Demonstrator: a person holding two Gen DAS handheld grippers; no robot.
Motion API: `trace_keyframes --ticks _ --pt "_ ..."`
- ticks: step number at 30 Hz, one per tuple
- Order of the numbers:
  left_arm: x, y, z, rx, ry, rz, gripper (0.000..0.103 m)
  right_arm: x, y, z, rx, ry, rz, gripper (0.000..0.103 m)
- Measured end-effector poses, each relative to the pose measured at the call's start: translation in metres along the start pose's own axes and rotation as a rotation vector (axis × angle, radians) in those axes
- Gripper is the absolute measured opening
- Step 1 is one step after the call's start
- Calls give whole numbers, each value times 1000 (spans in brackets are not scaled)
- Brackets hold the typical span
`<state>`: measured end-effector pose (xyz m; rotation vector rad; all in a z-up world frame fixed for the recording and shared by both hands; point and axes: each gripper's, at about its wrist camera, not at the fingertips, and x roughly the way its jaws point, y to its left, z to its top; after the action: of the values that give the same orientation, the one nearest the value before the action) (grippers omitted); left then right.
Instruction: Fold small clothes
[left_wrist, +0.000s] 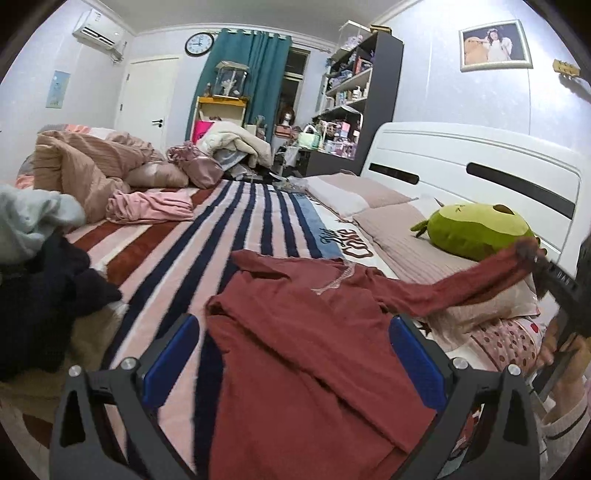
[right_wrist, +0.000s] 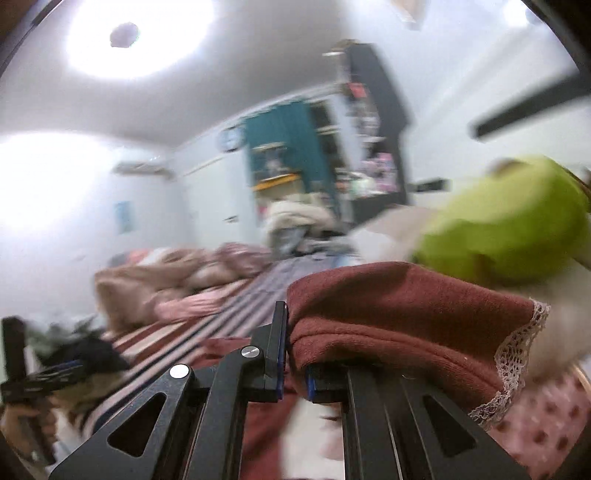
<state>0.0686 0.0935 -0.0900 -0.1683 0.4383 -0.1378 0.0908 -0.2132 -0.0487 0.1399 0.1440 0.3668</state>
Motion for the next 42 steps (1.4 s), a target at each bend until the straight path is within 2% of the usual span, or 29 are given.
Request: trace_keyframes --ticks 4,7,8,11,14,16,18,21,24,26,30,32,34,35,36,37,39,40,42 --pt "-11 19 -7 -5 -4 28 102 28 71 -10 -114 99 193 3" --pt "-17 36 -13 -28 -6 38 102 68 117 -47 -185 298 318 3" --pt "-19 41 -16 -35 -4 38 102 87 132 -67 -189 391 359 3" --pt "-24 52 -22 -43 3 43 102 131 156 -125 -205 621 379 6" --pt "-26 60 -26 -47 12 41 102 154 161 -166 -195 735 374 6" --pt "-26 61 -28 -49 21 36 102 160 157 -170 -160 748 389 9" --pt "-23 59 -29 -51 31 13 101 151 148 -166 -126 752 414 27" --pt "-13 45 -31 -39 50 -41 101 123 136 -145 -118 701 427 47" --pt "5 17 -33 2 86 -101 101 75 116 -124 -118 649 405 51" --pt "21 -6 -36 44 113 -147 101 52 91 -110 -129 610 339 53" --pt "63 -60 -44 151 193 -239 101 27 51 -101 -73 556 242 53" --pt "85 -84 -49 207 232 -238 100 20 35 -101 -28 538 227 53" --pt "110 -108 -58 273 288 -221 88 15 21 -103 14 527 222 53" --pt "116 -113 -61 287 301 -206 73 13 16 -104 27 527 221 53" --pt "123 -118 -64 299 314 -184 54 12 11 -106 38 529 220 53" --pt "127 -122 -67 310 323 -157 46 11 6 -108 46 529 218 53" --pt "124 -121 -70 310 316 -116 13 8 -2 -108 59 527 215 53" --pt "120 -117 -69 294 307 -110 7 8 -6 -108 67 525 215 53" --pt "106 -102 -65 233 274 -119 6 7 -12 -108 80 521 213 53"
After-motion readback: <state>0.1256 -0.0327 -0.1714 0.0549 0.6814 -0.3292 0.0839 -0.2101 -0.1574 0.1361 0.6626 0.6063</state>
